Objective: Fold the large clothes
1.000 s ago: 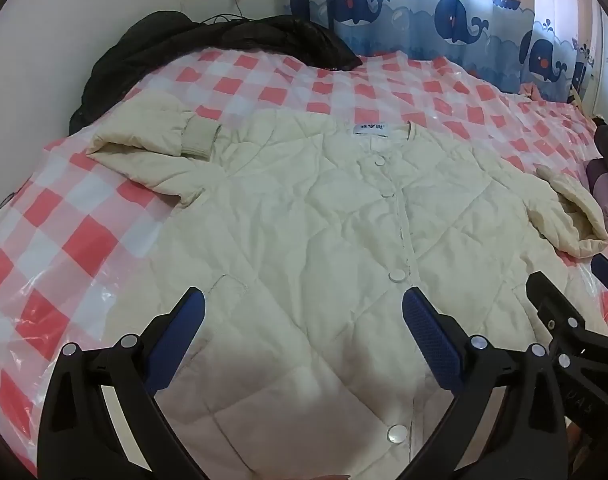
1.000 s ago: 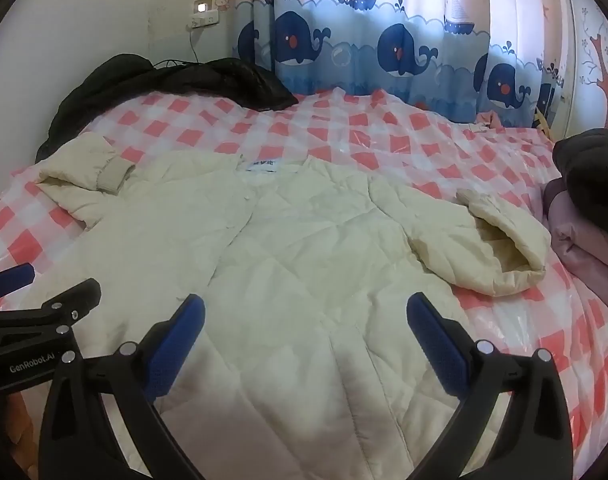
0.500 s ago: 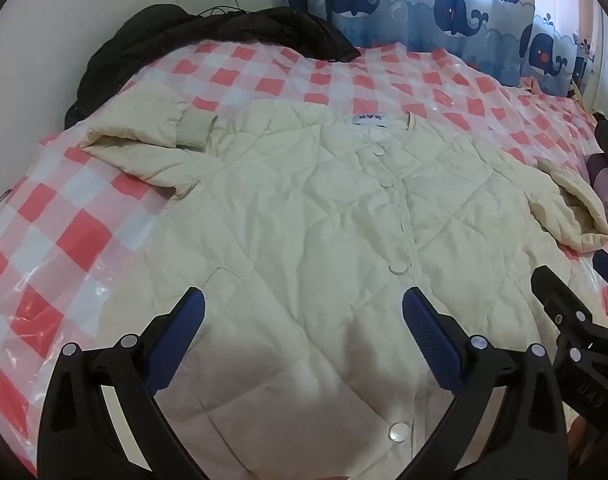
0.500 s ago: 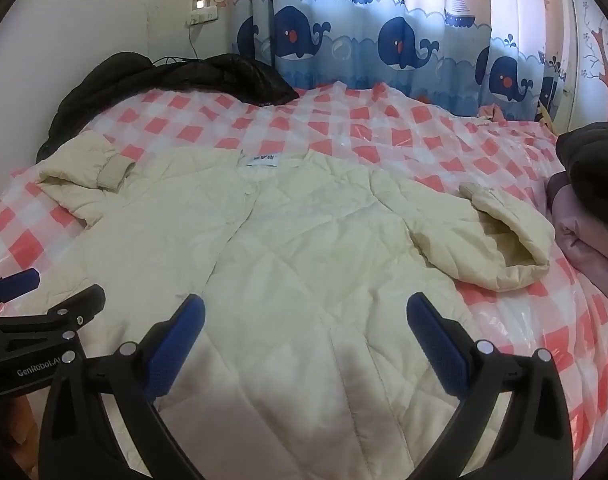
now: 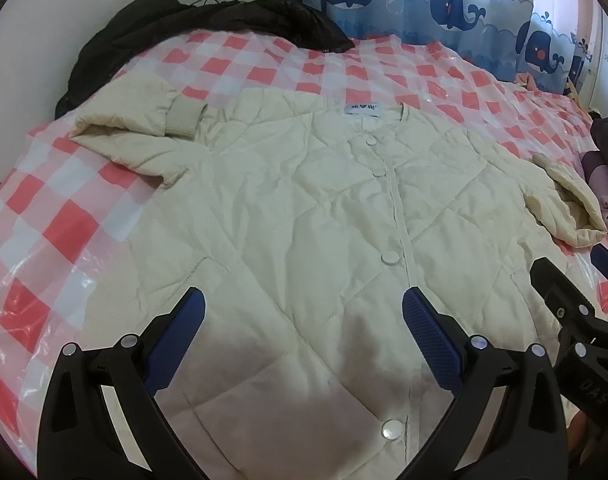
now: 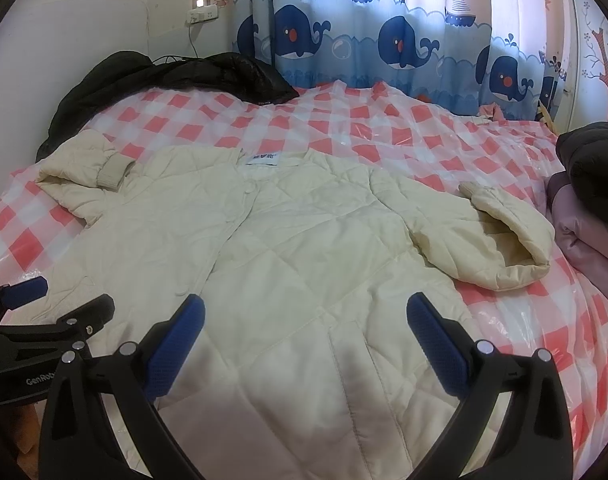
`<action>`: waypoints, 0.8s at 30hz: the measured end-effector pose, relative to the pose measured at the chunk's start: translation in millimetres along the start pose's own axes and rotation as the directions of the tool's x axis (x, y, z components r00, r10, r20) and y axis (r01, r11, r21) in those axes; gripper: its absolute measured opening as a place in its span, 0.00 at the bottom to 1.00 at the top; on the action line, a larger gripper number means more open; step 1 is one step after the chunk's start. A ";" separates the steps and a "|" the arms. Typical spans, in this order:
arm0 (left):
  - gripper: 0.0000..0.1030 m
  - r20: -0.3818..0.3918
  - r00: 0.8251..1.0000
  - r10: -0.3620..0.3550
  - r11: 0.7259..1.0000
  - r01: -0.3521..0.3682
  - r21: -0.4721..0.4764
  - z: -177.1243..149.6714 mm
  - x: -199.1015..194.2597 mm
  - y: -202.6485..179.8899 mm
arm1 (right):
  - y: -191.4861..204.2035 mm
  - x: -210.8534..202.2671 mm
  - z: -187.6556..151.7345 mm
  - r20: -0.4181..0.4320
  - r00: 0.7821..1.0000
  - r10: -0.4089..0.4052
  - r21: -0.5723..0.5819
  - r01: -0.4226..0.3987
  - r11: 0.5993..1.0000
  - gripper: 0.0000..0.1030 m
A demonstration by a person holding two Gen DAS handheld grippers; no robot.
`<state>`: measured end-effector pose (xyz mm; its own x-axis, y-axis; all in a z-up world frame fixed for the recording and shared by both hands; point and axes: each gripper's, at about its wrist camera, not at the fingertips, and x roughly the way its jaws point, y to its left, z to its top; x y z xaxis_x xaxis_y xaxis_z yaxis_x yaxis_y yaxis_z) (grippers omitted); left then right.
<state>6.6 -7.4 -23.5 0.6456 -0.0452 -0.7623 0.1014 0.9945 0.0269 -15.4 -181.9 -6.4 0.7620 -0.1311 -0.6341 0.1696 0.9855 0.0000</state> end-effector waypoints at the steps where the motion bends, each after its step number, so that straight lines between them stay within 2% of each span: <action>1: 0.92 -0.002 1.000 -0.003 1.000 0.003 -0.002 -0.1 0.9 1.1 | 0.2 0.4 -0.4 -0.001 1.000 0.001 -0.001 -0.001 1.000 0.95; 8: 0.92 -0.021 0.999 -0.026 0.999 0.025 -0.024 -0.9 6.8 5.0 | -0.2 0.5 -0.2 -0.003 1.000 0.002 0.000 -0.002 1.000 0.95; 24: 0.92 -0.023 0.999 -0.022 0.999 0.022 -0.025 -0.6 8.7 6.8 | -0.5 1.6 -1.6 -0.006 1.000 0.005 -0.005 -0.005 1.000 0.95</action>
<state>12.4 -1.0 -30.3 0.6256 -0.0651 -0.7775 0.0963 0.9953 -0.0059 -15.2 -182.4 -8.6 0.7588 -0.1259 -0.6391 0.1631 0.9866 -0.0007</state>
